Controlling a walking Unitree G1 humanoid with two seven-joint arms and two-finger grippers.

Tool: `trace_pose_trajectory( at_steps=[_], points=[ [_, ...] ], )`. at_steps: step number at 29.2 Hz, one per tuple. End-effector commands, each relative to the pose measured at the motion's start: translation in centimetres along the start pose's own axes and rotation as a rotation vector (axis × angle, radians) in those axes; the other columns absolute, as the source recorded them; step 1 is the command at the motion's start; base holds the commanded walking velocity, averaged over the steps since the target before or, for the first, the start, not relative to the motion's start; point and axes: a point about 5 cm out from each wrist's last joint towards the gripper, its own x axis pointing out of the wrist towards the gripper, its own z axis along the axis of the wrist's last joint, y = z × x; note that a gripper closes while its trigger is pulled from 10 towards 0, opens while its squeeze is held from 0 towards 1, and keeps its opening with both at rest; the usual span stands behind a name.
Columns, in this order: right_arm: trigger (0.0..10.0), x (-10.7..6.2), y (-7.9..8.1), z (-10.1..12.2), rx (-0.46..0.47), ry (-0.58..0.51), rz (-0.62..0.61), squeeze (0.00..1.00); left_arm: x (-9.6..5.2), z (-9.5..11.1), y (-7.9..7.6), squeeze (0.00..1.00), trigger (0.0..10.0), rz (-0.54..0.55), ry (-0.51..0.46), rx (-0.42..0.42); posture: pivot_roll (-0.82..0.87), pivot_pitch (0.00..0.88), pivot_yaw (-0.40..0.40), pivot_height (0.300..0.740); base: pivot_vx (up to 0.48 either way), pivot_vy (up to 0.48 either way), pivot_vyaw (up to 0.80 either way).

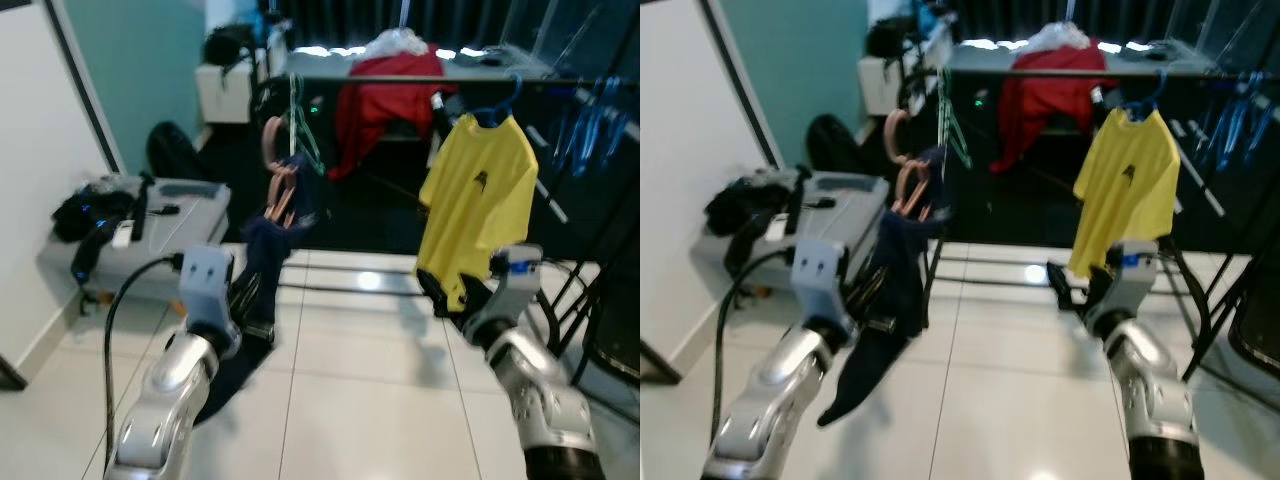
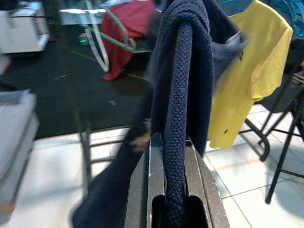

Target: Hang hanger

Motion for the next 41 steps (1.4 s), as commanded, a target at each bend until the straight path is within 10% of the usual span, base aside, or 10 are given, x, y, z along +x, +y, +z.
trace_pose_trajectory(
  at_steps=[1, 16, 41],
  points=[
    [10.0, 0.0, 0.1, -0.4, 0.008, 0.008, 0.004, 0.0, 0.0, 0.3, -0.4, 0.0, 10.0, -0.027, -0.005, -0.014, -0.13, 0.0, 0.032, 0.736, 0.48, 0.0, -0.8],
    [10.0, 0.0, 0.2, -0.4, 0.007, 0.006, 0.008, 0.0, -0.1, 0.7, -3.4, 0.0, 10.0, -0.232, 0.003, -0.083, -0.13, 0.0, 0.032, 0.736, 0.48, 0.0, -0.8],
    [10.0, -0.2, 0.8, -0.3, 0.01, -0.008, 0.064, 0.0, 1.1, -1.4, -1.2, 0.0, 10.0, 0.326, 0.23, -0.104, -0.14, 0.0, 0.04, 0.736, 0.309, 0.0, 0.18]
  ],
)
